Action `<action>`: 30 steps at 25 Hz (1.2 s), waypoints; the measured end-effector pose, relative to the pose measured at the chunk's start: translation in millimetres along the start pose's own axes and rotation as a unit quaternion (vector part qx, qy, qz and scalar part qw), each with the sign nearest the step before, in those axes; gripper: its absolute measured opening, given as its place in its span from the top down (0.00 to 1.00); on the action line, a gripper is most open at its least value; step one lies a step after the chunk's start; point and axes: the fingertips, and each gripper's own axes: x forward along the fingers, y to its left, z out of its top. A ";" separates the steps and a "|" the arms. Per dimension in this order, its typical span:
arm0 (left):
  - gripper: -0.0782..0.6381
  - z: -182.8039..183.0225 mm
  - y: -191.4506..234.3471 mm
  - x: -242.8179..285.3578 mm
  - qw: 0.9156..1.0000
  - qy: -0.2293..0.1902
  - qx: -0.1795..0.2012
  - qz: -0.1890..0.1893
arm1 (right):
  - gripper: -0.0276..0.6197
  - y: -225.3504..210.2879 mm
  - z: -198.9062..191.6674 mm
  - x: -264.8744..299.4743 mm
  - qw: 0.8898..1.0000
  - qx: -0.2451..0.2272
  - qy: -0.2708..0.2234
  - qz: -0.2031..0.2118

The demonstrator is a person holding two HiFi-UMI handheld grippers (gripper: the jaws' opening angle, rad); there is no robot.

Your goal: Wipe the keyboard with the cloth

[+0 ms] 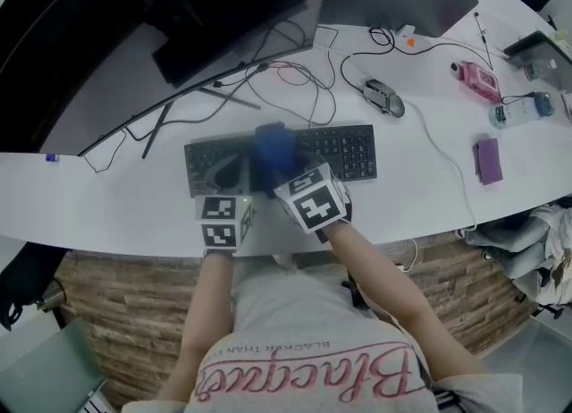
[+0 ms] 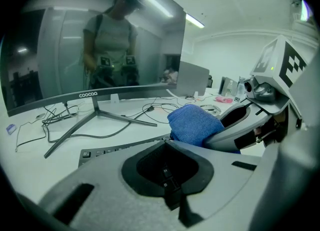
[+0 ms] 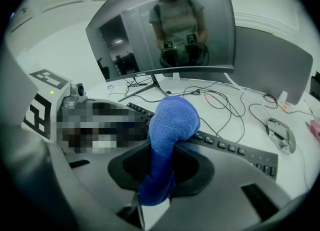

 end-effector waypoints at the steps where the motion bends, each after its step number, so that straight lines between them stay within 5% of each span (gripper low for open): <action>1: 0.88 2.4 -4.6 1.7 1.000 -0.002 0.000 0.000 | 0.82 -4.1 -1.7 -2.6 1.000 0.002 0.000 -0.001; 30: 0.88 29.7 -98.3 43.1 1.000 -0.006 0.014 -0.007 | 0.82 -101.3 -44.3 -61.4 1.000 -0.003 0.010 -0.029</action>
